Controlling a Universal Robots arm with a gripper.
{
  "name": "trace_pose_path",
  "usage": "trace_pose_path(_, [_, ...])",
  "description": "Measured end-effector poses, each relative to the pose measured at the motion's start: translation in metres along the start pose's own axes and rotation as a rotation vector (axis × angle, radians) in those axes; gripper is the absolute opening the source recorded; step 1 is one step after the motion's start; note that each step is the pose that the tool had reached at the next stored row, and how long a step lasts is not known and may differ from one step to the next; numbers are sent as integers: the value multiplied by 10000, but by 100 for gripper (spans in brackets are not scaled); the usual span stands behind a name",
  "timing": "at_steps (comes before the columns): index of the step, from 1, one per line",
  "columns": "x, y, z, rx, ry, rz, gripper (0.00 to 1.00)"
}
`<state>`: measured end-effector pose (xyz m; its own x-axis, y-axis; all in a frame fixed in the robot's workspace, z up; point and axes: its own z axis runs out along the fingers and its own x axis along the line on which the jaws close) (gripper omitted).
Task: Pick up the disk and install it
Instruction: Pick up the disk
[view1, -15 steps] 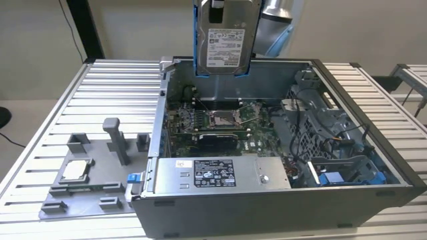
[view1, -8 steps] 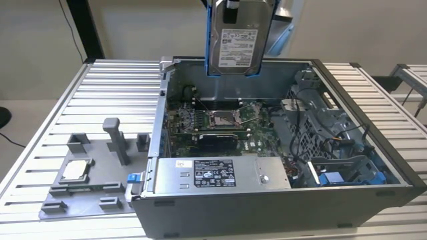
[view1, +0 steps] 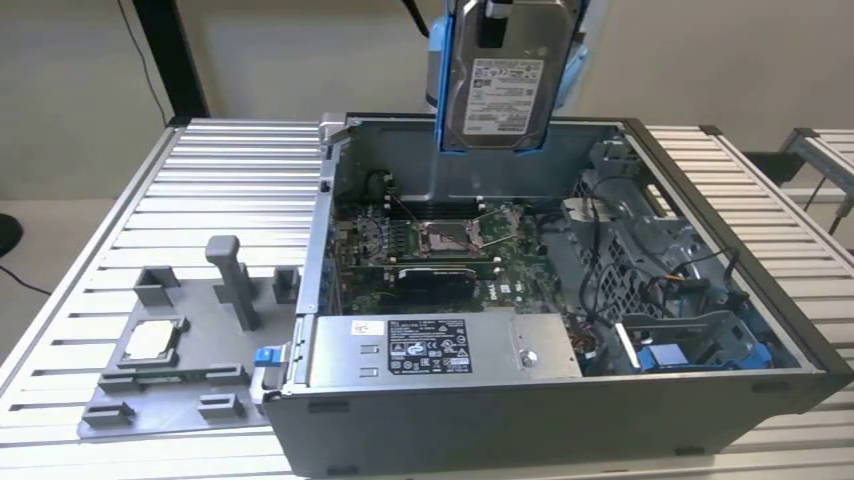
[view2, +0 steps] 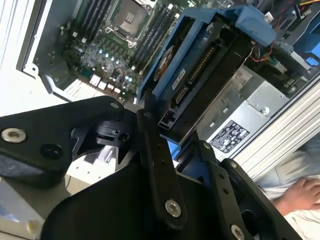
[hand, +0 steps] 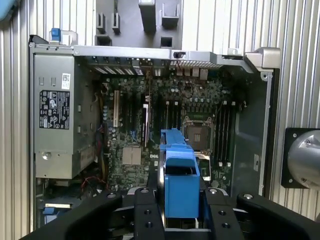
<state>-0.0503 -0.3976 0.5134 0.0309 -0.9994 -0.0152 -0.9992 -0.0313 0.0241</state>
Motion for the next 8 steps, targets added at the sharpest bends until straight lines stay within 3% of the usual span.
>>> trace_pose_path(8, [8, -249, -6, 0, -1, 0, 0])
